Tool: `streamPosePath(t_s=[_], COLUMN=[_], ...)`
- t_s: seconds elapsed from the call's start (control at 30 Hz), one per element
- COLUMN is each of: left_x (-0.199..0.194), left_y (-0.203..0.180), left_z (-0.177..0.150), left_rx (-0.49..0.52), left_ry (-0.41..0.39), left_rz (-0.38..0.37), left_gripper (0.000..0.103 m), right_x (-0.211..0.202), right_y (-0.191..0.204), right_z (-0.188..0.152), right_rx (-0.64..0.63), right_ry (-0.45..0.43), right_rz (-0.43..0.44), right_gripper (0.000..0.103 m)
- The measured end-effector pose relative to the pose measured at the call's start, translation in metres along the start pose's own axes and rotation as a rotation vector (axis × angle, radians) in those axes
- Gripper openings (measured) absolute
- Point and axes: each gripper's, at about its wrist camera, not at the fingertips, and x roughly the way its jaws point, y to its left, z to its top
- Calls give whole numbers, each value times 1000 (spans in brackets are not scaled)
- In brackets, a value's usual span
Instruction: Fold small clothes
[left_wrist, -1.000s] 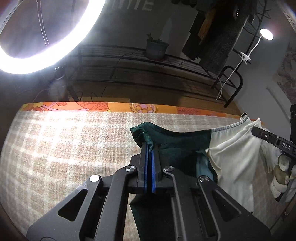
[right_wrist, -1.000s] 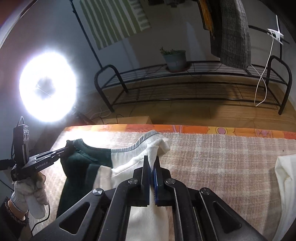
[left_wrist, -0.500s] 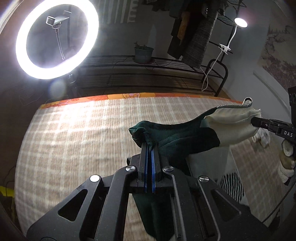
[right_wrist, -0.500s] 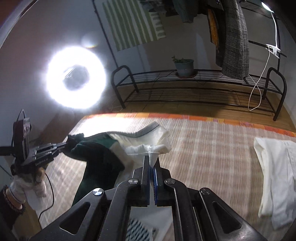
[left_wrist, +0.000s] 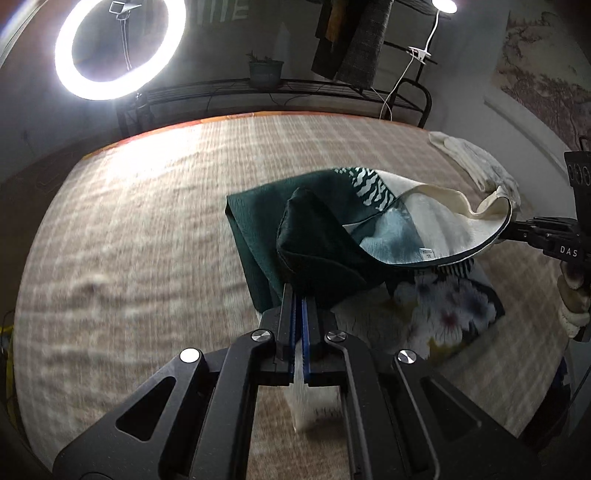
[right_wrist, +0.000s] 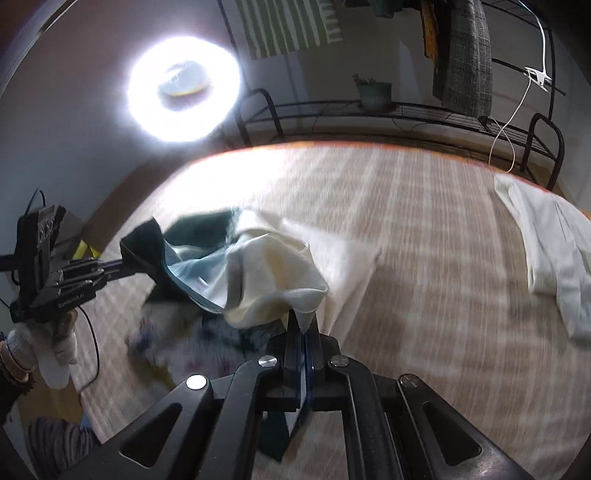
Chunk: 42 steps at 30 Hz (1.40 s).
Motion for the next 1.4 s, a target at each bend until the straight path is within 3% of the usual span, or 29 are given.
streamPosePath(t_s=[0.23,0.33,0.37,0.4,0.5,0.57,0.6,0.67,0.8,0.97,1.0,1.03,1.07,1.17,1.3,1.4], left_x=[-27,-39,-42,-46,-50,-45,-41,-31,-10,3,4,5,5,-8,-36,-41], left_y=[8,21,27,35,59,74,78,82,83,85,85,85,84,79,67,59], left_z=[-30,-44,-48,-51,-53,-54,-55,-58,-65,-76,-77,-78,-78,-71,-62,-64], left_rx=[11,-4,-25,-58,-189,-316,-363,-455,-587,-704,-721,-739,-750,-718,-639,-550], left_ry=[-9,5,5,5,10,32,42,76,167,188,182,180,176,125,73,73], left_rz=[-42,-51,-60,-68,-120,-176,-205,-254,-341,-398,-409,-418,-423,-400,-377,-311], left_gripper=[0,0,0,0,7,34,38,44,44,42,34,9,1,1,1,1], right_x=[-8,-19,-23,-29,-42,-47,-45,-41,-27,-8,-4,0,3,9,-14,-35], right_y=[10,13,13,14,13,4,1,-12,-39,-48,-46,-44,-43,-43,-37,-34], right_z=[-33,-43,-46,-51,-58,-59,-60,-59,-66,-83,-86,-87,-88,-90,-82,-78], right_rx=[-79,-106,-111,-120,-110,-52,-12,87,353,525,538,546,555,600,566,535], right_ry=[18,29,30,27,7,5,7,13,29,63,69,72,74,68,16,-25], right_rz=[-59,-26,-15,-11,10,41,55,90,171,297,315,325,338,395,391,381], right_gripper=[0,5,12,26,30,32,34,37,49,48,48,46,33,7,2,2])
